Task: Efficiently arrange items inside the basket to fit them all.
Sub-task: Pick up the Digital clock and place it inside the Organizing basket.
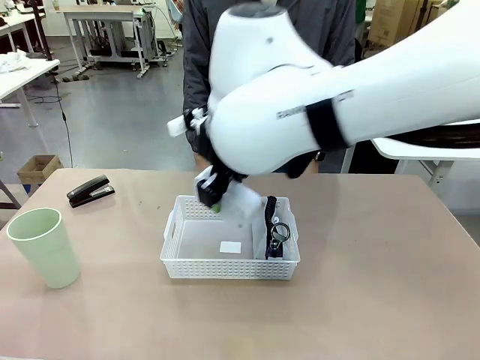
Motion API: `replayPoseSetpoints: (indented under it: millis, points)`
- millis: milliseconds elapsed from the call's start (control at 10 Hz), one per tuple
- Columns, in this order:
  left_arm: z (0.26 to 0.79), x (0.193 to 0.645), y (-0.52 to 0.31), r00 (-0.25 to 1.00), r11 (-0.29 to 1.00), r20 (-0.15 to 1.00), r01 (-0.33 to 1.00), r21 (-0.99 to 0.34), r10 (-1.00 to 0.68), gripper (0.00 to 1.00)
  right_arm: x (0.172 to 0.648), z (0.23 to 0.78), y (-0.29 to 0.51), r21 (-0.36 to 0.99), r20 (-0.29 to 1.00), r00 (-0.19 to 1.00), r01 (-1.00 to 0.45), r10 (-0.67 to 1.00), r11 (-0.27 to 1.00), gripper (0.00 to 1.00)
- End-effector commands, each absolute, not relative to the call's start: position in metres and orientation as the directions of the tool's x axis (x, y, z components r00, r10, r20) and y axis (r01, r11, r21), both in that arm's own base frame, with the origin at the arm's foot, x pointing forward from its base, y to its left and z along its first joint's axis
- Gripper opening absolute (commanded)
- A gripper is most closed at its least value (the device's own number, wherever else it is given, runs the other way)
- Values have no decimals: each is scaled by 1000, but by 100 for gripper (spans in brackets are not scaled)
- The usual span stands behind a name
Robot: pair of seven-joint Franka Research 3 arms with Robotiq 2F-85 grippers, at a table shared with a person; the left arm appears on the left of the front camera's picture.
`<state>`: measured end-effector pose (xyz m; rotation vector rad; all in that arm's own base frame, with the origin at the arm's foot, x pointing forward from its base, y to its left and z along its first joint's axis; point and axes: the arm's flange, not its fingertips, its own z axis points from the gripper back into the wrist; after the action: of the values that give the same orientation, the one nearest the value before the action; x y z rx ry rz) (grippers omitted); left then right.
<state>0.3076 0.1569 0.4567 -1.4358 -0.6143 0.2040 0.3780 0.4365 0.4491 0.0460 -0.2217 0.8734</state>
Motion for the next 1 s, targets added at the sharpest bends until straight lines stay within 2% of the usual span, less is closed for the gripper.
replayPoseSetpoints:
  millis: [0, 100, 300, 400, 600, 700, 900]
  points:
    - [459, 304, 155, 833, 145, 275, 233, -962, 480, 100, 400, 417, 457, 42, 192, 678, -728, 710, 684, 52]
    - [459, 304, 155, 833, 145, 275, 233, -962, 480, 100, 402, 400, 460, 83, 182, 668, -742, 722, 665, 52]
    - [459, 304, 155, 833, 145, 275, 233, -962, 480, 100, 410, 384, 462, 56, 180, 635, -769, 752, 636, 52]
    - [459, 304, 155, 833, 145, 275, 233, -962, 480, 100, 417, 371, 462, 99, 144, 616, -788, 775, 608, 52]
    - [459, 304, 155, 833, 145, 275, 233, -962, 480, 100, 433, 351, 456, 36, 102, 614, -789, 783, 614, 52]
    - [459, 304, 155, 833, 145, 275, 233, -962, 480, 100, 439, 343, 451, 103, 78, 597, -801, 798, 590, 52]
    - [459, 304, 155, 833, 145, 275, 233, -962, 480, 100, 447, 334, 440, 117, 96, 584, -811, 806, 573, 52]
